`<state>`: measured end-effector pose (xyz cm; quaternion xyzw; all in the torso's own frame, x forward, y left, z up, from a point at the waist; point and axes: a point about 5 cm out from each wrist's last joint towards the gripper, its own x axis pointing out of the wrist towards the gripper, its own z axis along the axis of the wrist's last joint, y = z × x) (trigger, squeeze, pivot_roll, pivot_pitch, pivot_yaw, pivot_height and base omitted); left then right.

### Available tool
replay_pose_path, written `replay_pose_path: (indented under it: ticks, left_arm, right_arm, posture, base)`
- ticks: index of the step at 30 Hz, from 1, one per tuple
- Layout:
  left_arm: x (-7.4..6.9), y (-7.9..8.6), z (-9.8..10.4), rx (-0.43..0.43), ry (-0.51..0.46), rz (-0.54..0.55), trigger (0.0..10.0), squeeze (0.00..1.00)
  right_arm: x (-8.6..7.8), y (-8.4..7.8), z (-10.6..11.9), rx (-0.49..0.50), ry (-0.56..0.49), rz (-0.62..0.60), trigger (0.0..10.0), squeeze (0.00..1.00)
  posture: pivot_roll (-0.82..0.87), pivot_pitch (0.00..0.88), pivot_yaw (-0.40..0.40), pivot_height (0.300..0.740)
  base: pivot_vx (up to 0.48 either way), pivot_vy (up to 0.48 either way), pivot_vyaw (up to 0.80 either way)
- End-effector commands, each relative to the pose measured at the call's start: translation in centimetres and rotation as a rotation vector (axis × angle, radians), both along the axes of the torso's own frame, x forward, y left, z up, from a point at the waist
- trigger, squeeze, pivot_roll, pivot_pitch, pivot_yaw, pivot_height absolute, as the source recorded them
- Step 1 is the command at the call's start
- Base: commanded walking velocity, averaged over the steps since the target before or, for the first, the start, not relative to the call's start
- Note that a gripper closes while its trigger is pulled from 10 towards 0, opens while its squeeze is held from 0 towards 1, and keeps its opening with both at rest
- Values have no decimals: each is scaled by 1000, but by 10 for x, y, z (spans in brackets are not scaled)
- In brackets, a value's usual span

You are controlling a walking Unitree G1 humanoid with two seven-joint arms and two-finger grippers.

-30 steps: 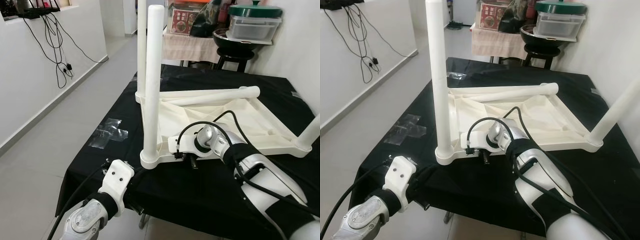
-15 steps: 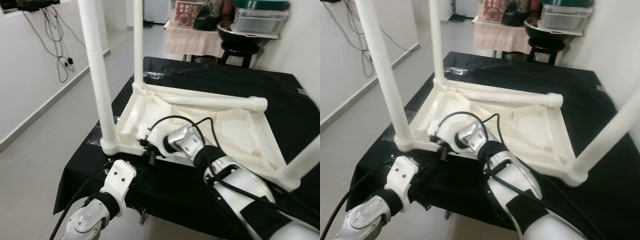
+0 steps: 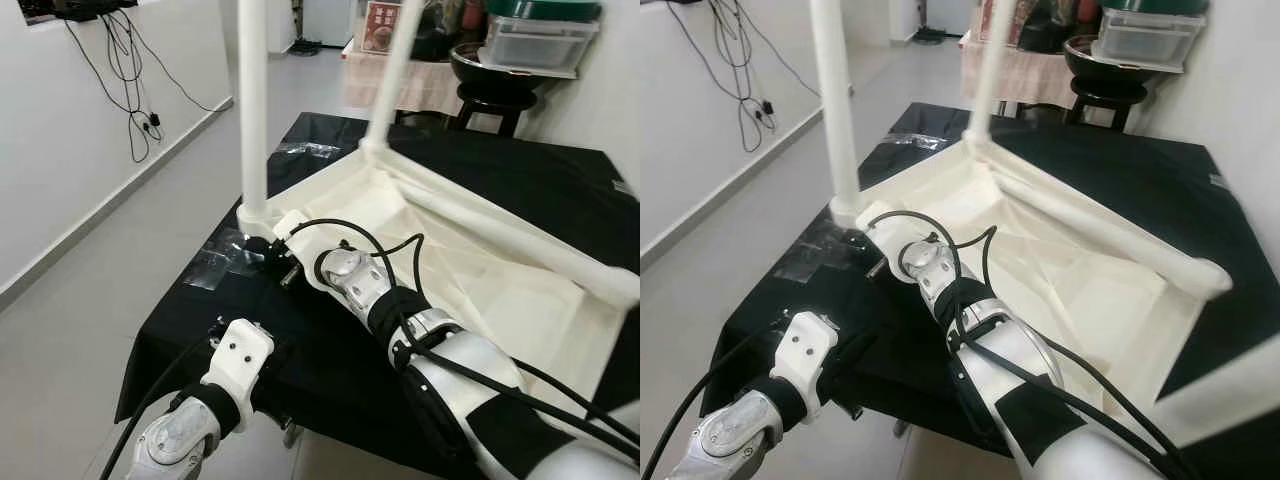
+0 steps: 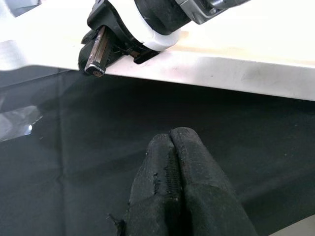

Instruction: Building children table

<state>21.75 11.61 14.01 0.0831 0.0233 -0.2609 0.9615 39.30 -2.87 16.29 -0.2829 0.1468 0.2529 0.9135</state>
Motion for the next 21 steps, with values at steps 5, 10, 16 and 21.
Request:
replay_pose_path:
  ticks: [5, 10, 16, 21]
  left_arm:
    - [0, 1, -2, 21, 12, -3, 10000, 0]
    - [0, 1, -2, 20, 11, 0, 10000, 0]
    - [0, 0, -2, 18, 10, 0, 10000, 0]
    - [1, 0, -1, 10, 8, 0, 10000, 0]
  right_arm:
    - [6, 33, 64, 234, -309, -44, 10000, 1000]
    - [5, 35, 69, 320, -323, -68, 10000, 1000]
    - [5, 30, 60, 259, -260, 57, 10000, 1000]
    - [7, -22, 28, 202, 33, 203, 10000, 0]
  posture:
    - [84, 1, -75, 740]
    - [84, 1, -75, 740]
    - [71, 2, -75, 740]
    - [45, 8, -79, 740]
  base:
    - [0, 0, 0]
    - [0, 0, 0]
    - [0, 0, 0]
    - [0, 0, 0]
